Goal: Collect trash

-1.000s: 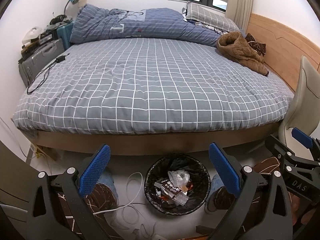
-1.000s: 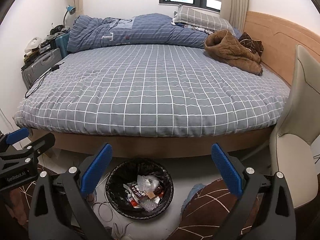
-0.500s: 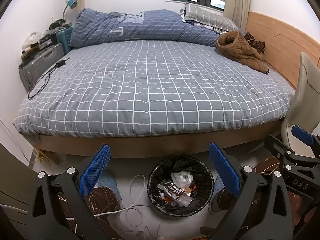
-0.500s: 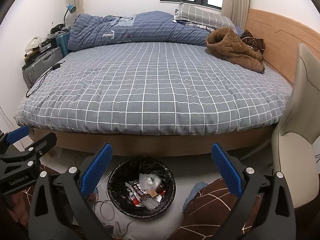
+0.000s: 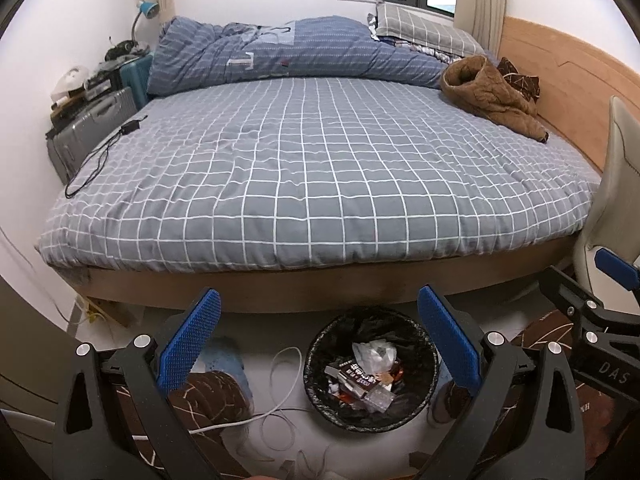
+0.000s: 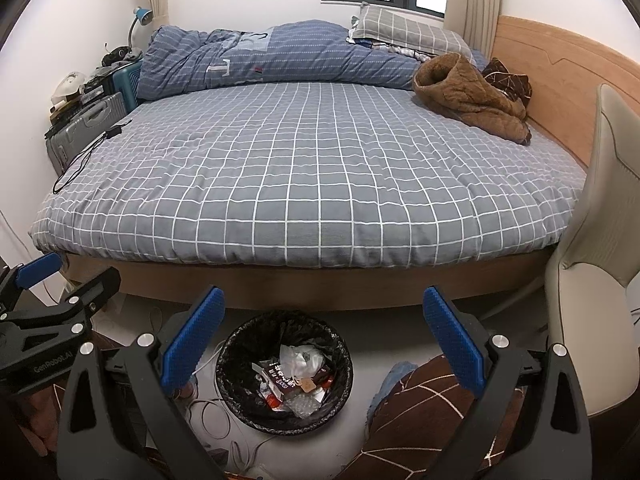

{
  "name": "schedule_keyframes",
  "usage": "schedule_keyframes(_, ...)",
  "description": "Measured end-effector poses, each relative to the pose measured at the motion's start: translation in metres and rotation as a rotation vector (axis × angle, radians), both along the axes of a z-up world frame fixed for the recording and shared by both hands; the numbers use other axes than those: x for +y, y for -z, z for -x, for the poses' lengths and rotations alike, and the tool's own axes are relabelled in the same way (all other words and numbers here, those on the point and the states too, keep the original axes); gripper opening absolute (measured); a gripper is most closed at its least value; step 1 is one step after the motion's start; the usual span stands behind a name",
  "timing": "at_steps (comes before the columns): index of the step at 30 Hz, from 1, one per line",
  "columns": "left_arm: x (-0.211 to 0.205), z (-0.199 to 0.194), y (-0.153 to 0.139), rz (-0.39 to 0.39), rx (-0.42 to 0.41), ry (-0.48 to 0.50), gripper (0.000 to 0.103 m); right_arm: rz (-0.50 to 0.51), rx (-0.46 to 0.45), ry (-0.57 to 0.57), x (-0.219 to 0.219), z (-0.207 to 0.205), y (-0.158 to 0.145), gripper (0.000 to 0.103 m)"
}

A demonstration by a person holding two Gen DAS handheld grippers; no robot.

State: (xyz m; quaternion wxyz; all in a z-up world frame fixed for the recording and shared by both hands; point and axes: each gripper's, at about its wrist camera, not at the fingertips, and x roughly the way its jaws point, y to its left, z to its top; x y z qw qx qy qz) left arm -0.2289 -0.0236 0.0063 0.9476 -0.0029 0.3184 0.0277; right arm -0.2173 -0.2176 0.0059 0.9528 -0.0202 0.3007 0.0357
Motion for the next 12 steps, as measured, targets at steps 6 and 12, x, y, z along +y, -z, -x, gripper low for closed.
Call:
schedule_keyframes(6,0.0021,0.0023,-0.0007,0.008,-0.014,-0.005,0.097,-0.003,-0.003,-0.002,-0.0001,0.0011,0.0004,0.095)
schedule_keyframes(12,0.0059,0.0039,-0.0019,0.036,-0.016,-0.014,0.097,-0.003,-0.011,-0.003,-0.0001,0.0035,0.0022,0.095)
